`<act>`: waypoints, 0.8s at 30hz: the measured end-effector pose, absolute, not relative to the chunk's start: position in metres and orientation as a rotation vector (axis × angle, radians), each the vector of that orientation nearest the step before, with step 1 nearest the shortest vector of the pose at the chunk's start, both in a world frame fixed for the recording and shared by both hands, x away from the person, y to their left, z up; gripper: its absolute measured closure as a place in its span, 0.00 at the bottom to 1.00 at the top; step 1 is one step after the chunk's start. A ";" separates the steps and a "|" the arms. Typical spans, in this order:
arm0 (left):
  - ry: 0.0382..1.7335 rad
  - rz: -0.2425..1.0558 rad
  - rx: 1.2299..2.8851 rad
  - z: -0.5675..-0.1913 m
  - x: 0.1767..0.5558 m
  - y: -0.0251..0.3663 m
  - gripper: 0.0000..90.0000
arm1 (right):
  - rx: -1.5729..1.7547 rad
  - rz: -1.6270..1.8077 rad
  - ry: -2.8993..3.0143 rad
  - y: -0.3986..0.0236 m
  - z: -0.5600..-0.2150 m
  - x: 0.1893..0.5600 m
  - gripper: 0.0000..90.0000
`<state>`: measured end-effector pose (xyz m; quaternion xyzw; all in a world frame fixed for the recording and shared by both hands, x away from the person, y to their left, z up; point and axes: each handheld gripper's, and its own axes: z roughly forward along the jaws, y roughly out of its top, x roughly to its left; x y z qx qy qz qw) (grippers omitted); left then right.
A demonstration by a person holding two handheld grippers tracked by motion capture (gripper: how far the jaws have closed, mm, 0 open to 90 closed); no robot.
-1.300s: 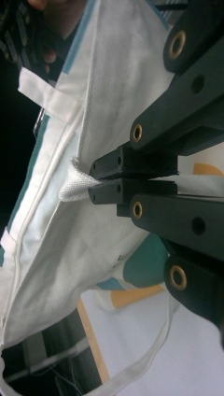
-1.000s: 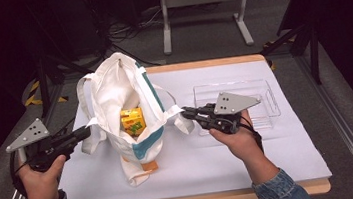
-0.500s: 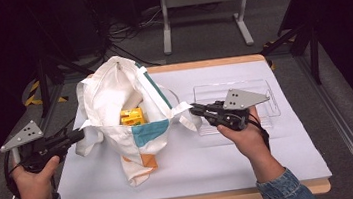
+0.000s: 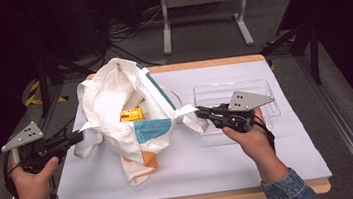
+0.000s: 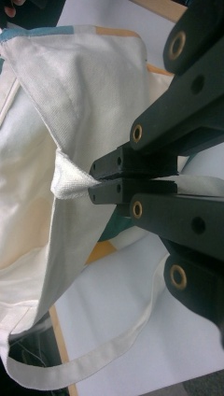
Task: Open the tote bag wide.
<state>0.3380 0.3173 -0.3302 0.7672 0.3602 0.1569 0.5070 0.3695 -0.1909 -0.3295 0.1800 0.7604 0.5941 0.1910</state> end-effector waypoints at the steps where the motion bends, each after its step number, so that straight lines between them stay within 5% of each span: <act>1: 0.874 0.374 1.856 -0.330 0.338 0.317 0.98 | 0.507 1.667 2.141 -0.192 -0.330 0.369 0.97; 24: 0.890 0.286 1.890 -0.366 0.349 0.323 0.98 | 0.573 1.614 2.243 -0.199 -0.356 0.372 0.97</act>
